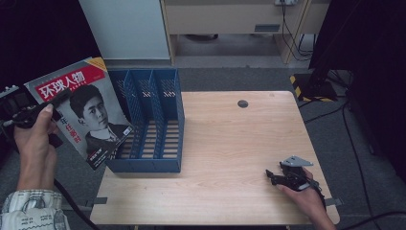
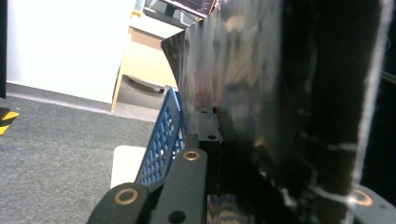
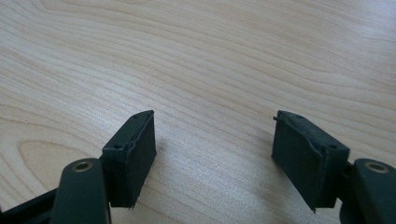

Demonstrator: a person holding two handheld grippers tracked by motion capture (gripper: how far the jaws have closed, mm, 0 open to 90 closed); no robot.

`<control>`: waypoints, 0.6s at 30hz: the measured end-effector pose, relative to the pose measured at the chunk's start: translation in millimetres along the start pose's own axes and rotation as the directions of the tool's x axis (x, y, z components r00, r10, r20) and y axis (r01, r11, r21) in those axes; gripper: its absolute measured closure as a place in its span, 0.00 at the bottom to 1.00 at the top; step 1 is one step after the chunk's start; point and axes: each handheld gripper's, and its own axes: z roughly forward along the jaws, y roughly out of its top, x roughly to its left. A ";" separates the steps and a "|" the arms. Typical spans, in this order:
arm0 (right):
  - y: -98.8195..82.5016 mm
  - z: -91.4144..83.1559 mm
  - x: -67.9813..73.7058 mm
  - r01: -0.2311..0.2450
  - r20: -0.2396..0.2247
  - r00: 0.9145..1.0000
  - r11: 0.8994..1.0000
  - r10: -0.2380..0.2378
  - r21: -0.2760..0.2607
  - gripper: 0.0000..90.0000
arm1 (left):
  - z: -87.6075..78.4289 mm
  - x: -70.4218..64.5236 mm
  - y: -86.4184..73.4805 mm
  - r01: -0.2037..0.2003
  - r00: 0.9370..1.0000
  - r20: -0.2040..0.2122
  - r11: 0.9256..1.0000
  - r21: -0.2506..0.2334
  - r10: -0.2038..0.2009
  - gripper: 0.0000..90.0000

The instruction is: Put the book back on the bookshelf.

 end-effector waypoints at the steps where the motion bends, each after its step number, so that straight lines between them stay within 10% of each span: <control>1: 0.0 0.0 0.0 0.000 0.000 1.000 1.000 0.000 0.000 0.34 | -1.3 0.5 0.5 -0.001 1.000 -0.002 1.000 -0.003 0.001 0.96; 18: 0.0 0.0 0.0 0.000 0.000 1.000 1.000 0.000 0.000 0.34 | 8.3 -7.1 3.1 -0.054 0.999 -0.004 0.999 0.005 0.054 0.96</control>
